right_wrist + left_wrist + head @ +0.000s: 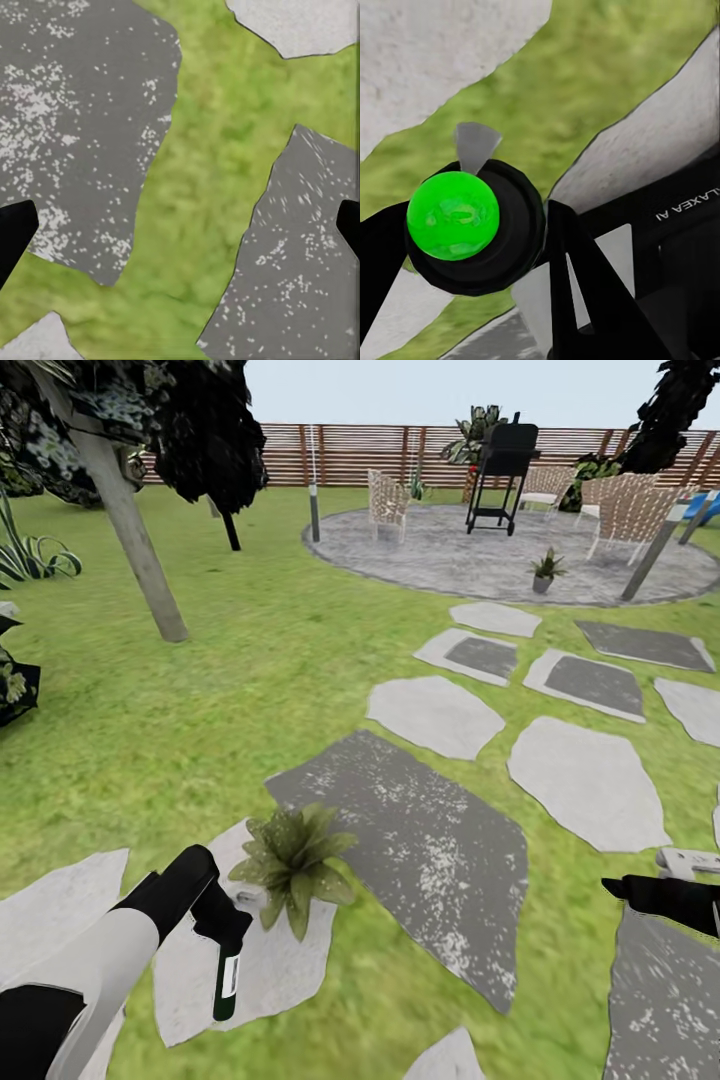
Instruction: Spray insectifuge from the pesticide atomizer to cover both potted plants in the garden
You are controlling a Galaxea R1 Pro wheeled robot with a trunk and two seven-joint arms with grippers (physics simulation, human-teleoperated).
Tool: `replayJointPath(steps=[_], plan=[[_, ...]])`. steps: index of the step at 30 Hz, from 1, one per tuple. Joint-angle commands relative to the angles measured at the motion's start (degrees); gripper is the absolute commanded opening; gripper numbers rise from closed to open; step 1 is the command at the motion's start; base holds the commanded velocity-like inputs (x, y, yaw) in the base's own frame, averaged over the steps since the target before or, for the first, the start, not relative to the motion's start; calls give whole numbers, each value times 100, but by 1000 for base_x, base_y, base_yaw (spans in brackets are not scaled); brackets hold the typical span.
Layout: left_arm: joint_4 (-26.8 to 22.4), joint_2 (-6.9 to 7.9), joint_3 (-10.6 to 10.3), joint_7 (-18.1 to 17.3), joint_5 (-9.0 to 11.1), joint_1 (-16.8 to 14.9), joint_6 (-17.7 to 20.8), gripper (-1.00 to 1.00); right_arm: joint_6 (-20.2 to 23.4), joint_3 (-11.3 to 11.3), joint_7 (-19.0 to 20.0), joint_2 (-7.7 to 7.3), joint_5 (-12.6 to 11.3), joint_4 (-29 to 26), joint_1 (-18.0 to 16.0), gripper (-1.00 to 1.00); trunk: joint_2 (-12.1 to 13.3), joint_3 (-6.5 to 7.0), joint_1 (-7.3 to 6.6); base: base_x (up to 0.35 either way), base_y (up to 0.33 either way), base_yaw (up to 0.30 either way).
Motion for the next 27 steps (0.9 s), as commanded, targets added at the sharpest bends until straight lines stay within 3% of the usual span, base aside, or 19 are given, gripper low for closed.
replayJointPath(steps=[1, 12, 27], plan=[[-11, 3, -19, -60, -56, -2, 15, -100, 14, -3, 58, 0, 60, -2, -3, 100, -2, -5, 2, 187, -266, 45], [-11, -17, -27, -60, -56, 6, 8, -100, 14, -3, 60, -1, 63, -2, -2, 100, -2, -5, 2, 84, -181, 197], [-11, -34, -20, -60, -56, 15, 8, -100, 14, -3, 63, -1, 78, -2, -4, 100, -2, -20, 2, 1, -69, 119]])
